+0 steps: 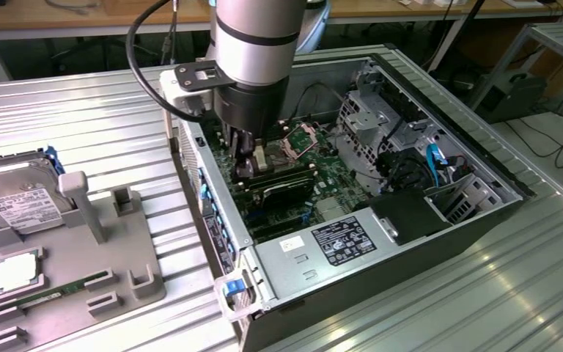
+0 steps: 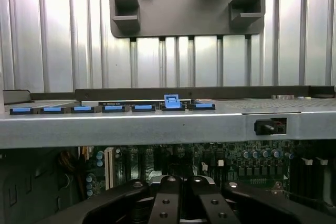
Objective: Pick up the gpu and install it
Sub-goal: 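Press down on the gpu until it lock into place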
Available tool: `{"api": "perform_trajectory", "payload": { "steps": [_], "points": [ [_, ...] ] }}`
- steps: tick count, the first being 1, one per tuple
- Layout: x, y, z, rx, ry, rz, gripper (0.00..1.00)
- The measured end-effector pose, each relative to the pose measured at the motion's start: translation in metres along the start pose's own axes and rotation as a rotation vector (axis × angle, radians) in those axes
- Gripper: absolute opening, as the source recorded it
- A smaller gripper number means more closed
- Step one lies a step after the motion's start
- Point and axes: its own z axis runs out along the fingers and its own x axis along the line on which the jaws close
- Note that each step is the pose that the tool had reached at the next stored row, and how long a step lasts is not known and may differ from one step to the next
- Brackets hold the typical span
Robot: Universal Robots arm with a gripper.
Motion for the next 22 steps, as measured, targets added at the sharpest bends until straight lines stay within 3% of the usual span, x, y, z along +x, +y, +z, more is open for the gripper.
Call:
{"api": "perform_trajectory", "payload": {
  "steps": [4, 15, 22],
  "points": [
    [0.0, 0.001, -0.0034, 0.0, -0.0002, -0.006, 0.11],
    [0.0, 0.0178, -0.0029, -0.0013, 0.0004, -0.05, 0.11],
    [0.0, 0.0188, 0.0028, -0.0015, 0.0008, -0.05, 0.11]
  ]
}}
